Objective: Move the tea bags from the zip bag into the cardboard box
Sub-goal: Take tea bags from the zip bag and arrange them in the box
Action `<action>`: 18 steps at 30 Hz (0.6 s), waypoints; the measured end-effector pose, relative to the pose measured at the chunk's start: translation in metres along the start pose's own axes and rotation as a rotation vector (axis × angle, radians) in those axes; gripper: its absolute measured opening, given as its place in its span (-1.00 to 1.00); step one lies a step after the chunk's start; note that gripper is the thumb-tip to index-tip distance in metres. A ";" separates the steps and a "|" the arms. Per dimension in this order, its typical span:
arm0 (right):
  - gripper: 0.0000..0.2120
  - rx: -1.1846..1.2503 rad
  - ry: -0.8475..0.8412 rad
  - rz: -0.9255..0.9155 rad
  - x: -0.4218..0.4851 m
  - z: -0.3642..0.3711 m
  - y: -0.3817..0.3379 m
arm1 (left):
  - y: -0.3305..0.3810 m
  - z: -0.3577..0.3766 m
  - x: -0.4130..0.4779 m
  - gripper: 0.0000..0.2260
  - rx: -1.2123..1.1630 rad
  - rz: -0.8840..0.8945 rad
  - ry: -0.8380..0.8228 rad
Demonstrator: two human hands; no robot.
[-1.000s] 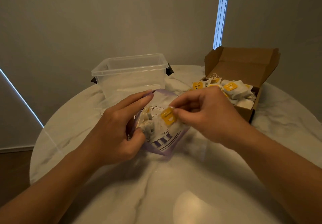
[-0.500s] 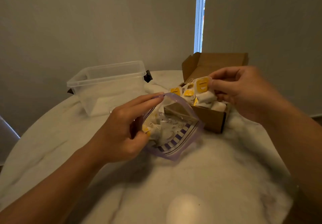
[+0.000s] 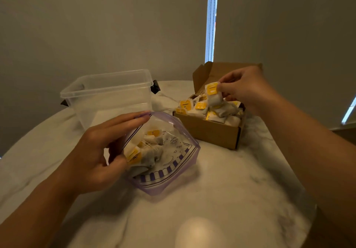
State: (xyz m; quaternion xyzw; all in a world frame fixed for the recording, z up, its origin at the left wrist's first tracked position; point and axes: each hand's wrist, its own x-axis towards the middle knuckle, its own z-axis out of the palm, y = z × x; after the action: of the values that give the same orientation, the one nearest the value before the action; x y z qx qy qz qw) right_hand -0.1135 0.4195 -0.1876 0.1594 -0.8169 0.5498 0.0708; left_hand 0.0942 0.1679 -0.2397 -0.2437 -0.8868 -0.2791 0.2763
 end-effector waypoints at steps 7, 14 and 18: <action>-0.89 -0.359 0.052 -0.095 0.017 0.017 0.014 | -0.009 0.000 -0.005 -0.38 0.004 -0.042 -0.009; -0.97 -0.416 0.114 -0.147 0.013 0.009 0.018 | -0.007 0.002 -0.004 -0.41 -0.012 -0.062 0.021; -0.95 -0.308 0.166 -0.233 -0.022 0.006 0.003 | -0.005 0.004 -0.004 -0.40 -0.006 -0.067 0.035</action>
State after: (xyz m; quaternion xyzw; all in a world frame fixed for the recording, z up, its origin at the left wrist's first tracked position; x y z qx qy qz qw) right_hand -0.0933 0.4193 -0.1985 0.1941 -0.8587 0.4177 0.2247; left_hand 0.0926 0.1655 -0.2462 -0.2095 -0.8886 -0.2952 0.2817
